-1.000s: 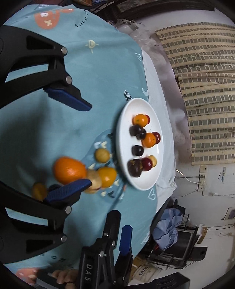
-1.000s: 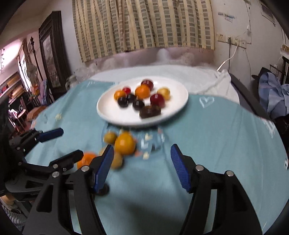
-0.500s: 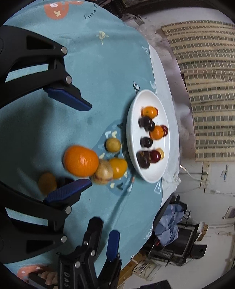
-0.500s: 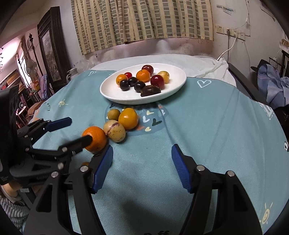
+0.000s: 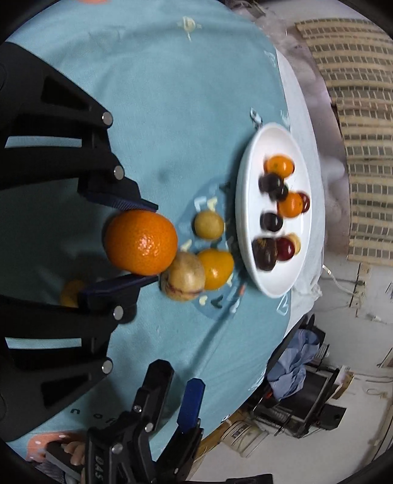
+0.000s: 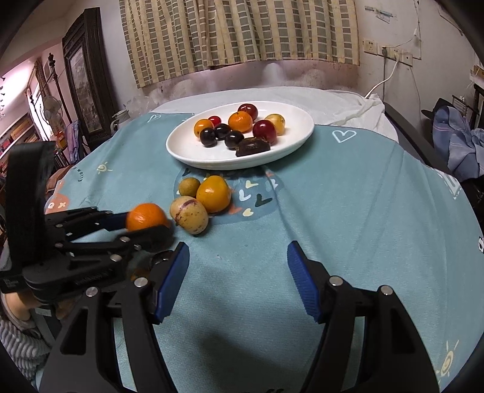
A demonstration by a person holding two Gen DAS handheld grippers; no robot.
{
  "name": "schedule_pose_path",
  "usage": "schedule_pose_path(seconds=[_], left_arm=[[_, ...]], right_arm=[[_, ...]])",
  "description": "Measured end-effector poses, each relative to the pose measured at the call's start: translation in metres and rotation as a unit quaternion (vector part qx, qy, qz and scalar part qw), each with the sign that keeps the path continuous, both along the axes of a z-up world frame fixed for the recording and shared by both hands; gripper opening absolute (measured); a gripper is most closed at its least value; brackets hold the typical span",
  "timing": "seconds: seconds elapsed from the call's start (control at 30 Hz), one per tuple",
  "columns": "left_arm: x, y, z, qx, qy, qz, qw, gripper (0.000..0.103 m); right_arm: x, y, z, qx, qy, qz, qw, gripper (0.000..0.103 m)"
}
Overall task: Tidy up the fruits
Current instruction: 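Grasp a tangerine from the pile with the left gripper, then grasp the pale speckled pepino with right gripper while left gripper regrasps the tangerine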
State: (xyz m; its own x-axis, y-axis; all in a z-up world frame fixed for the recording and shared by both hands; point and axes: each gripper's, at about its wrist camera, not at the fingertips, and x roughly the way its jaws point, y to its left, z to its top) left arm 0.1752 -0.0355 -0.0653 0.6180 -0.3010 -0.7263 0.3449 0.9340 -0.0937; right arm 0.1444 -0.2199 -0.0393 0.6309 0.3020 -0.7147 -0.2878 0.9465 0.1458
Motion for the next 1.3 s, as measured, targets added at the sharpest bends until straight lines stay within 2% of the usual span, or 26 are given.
schedule_pose_path(seconds=[0.13, 0.33, 0.5, 0.73, 0.87, 0.93, 1.1, 1.3], left_arm=[[-0.008, 0.027, 0.014, 0.006, -0.029, 0.054, 0.9981, 0.041], [-0.004, 0.059, 0.016, -0.021, -0.019, 0.103, 0.9943, 0.041], [-0.002, 0.066, 0.017, -0.037, -0.018, 0.107, 0.9934, 0.04], [0.0, 0.06, 0.012, -0.025, -0.009, 0.097, 0.9949, 0.04], [0.004, 0.057, 0.002, -0.001, 0.007, 0.101, 0.9949, 0.043], [0.006, 0.054, -0.002, 0.012, 0.011, 0.099, 0.995, 0.044], [0.012, 0.058, -0.009, -0.002, 0.029, 0.096, 0.995, 0.044], [0.008, 0.055, -0.007, -0.009, 0.022, 0.087, 0.9959, 0.041]], right_arm=[[0.005, 0.007, -0.005, -0.003, 0.007, -0.001, 1.0, 0.067], [0.025, 0.033, -0.003, -0.012, 0.021, 0.008, 1.0, 0.067], [0.037, 0.05, -0.007, -0.01, 0.024, 0.023, 0.999, 0.067], [0.042, 0.062, -0.02, -0.028, 0.026, 0.033, 0.999, 0.064], [0.04, 0.073, -0.02, -0.035, 0.018, 0.055, 0.998, 0.056], [0.042, 0.079, -0.022, -0.04, 0.018, 0.064, 0.997, 0.049], [0.049, 0.081, -0.023, -0.032, 0.025, 0.068, 0.997, 0.038], [0.04, 0.075, -0.02, -0.015, 0.022, 0.079, 0.997, 0.037]])
